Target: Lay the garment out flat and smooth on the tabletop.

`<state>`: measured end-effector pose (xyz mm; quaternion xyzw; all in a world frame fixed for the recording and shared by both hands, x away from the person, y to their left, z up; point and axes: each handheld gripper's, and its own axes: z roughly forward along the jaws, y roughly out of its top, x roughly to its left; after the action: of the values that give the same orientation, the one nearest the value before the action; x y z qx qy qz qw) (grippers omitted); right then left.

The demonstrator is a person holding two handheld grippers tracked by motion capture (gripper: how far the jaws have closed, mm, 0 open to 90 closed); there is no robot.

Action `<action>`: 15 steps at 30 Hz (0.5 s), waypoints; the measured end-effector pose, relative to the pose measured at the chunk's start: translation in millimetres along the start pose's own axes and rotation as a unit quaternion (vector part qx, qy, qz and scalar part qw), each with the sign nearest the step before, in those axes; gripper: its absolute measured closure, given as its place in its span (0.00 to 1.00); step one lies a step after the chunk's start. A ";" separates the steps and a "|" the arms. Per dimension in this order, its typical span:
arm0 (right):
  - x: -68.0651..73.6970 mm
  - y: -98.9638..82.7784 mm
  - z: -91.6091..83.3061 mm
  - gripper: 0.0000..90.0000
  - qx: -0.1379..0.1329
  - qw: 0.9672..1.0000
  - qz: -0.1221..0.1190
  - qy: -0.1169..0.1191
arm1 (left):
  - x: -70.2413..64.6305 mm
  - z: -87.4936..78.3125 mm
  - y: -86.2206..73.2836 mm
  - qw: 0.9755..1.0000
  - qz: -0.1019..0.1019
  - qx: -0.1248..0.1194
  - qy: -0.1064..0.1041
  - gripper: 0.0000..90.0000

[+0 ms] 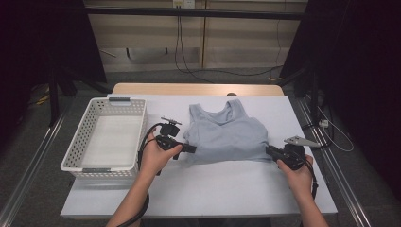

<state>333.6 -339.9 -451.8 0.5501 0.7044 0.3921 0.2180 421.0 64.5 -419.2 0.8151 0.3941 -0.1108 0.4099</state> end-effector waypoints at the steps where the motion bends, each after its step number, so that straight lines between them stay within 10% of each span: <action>1: -0.3 -0.4 -0.5 0.87 0.000 1.000 0.000 -0.001 | 0.4 -1.2 1.0 1.000 -0.001 -0.004 -0.002 0.90; 11: -5.5 -9.8 -2.8 0.70 0.030 0.999 0.018 0.000 | 3.8 -4.6 9.2 1.000 -0.006 -0.030 -0.006 0.92; 15: -5.2 -16.3 0.6 0.88 0.043 0.999 0.006 0.010 | 5.1 -7.4 11.7 0.999 -0.008 -0.035 -0.012 0.92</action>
<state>325.8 -346.1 -465.7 0.5590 0.7196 0.3684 0.1844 431.9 68.8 -410.2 0.7956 0.3994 -0.1103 0.4420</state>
